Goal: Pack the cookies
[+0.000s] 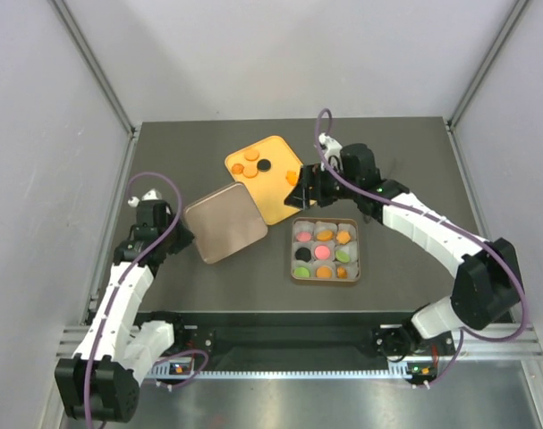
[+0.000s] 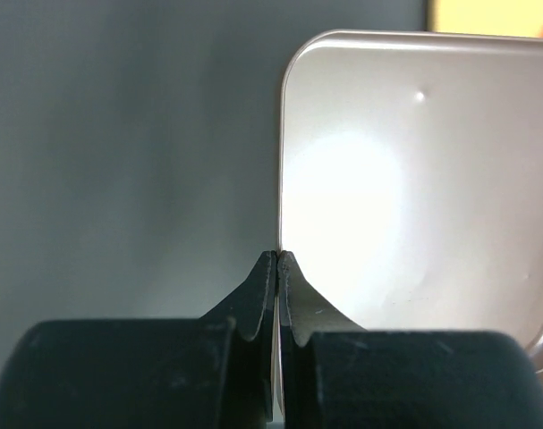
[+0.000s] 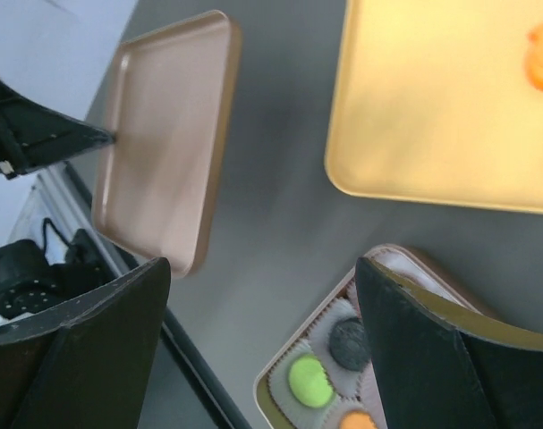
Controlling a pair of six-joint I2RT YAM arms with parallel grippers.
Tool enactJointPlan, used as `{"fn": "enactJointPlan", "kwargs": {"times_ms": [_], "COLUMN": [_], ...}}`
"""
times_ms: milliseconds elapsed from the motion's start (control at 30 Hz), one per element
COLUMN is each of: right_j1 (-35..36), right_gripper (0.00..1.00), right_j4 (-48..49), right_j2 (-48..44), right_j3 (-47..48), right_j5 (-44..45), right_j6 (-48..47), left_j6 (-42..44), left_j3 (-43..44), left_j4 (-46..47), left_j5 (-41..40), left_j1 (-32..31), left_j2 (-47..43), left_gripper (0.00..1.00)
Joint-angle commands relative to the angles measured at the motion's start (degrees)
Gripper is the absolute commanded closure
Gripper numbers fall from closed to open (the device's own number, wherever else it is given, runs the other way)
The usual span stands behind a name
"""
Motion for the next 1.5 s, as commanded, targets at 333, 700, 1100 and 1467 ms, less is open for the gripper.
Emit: {"fn": "enactJointPlan", "kwargs": {"times_ms": [333,700,1100,1467], "right_j1": [5.1,5.4,1.7,-7.8], "right_gripper": [0.16,0.49,0.92,1.0], "right_j4": [6.6,3.9,-0.7,-8.6], "right_j2": [6.7,5.5,2.8,6.6], "right_j3": [7.2,6.6,7.5,17.4], "right_j5": [-6.0,-3.3,-4.4,-11.3], "right_j6": [5.2,7.1,8.4,14.6], "left_j6": [-1.6,-3.0,1.8,18.7], "left_j3": [4.5,4.7,5.8,13.5], "left_j4": [4.5,13.1,19.5,14.3], "left_j5": [4.2,0.1,-0.1,-12.7], "left_j1": [-14.5,-22.7,-24.5,-39.2], "left_j2": [-1.6,1.9,2.7,1.3], "left_gripper": [1.0,1.0,0.63,0.26]}}
